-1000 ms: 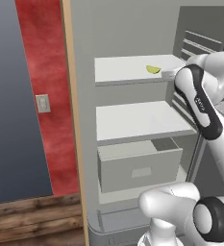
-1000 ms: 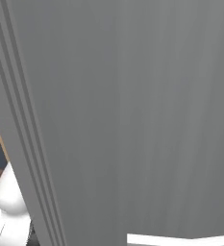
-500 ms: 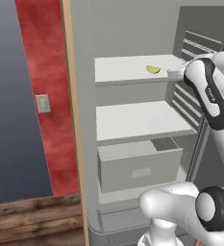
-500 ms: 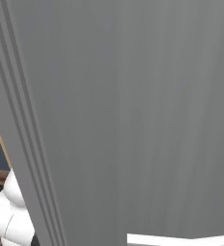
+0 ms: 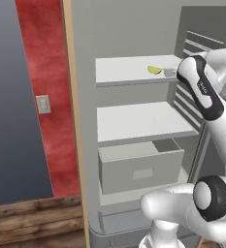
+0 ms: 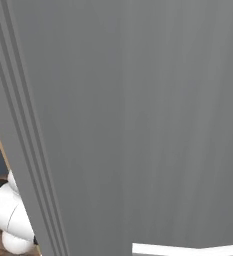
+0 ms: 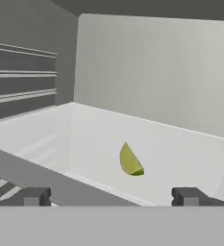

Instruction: There is a bowl on the dining counter. Grab a lemon wedge from the fridge and place it in the bowl. Then get the liquor bottle and glass cup from the cabinet and place them next to the bowl.

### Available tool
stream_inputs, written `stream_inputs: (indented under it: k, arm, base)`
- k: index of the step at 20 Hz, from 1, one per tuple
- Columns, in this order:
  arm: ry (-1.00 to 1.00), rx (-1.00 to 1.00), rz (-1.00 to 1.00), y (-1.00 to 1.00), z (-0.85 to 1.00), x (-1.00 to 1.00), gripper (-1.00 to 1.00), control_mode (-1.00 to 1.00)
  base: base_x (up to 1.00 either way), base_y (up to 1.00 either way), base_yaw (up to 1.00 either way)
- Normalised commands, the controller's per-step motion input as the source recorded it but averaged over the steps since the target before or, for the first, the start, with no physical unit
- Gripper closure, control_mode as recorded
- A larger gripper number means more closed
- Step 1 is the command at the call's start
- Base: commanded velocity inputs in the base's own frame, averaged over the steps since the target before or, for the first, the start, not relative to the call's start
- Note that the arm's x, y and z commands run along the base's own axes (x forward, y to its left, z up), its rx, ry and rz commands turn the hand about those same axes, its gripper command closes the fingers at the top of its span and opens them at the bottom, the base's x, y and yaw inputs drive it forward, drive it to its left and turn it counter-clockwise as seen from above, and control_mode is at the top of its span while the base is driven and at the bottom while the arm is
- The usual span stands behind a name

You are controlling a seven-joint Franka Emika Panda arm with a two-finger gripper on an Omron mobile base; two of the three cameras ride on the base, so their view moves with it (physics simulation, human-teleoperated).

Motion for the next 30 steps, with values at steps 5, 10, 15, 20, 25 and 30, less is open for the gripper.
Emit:
stream_inputs:
  k: [5, 10, 15, 20, 25, 30]
  arm:
    - [0.04, 0.0, 0.0, 0.0, 0.0, 0.32, -1.0, -1.0]
    - [0.02, 0.0, 0.0, 0.0, 0.0, 0.26, -1.0, -1.0]
    - [0.03, 0.0, 0.0, -0.02, -0.05, 0.17, -1.0, -1.0]
    - [0.04, 0.0, 0.0, -0.01, -0.09, 0.16, -1.0, -1.0]
    - [0.05, 0.0, 0.0, 0.0, -0.12, 0.18, -1.0, -1.0]
    - [0.04, 0.0, 0.0, 0.0, -0.11, 0.18, -1.0, -1.0]
  base:
    - [0.0, 0.0, 0.0]
    - [0.0, 0.0, 0.0]
    - [0.0, 0.0, 0.0]
    - [0.0, 0.0, 0.0]
    - [0.0, 0.0, 0.0]
    - [0.0, 0.0, 0.0]
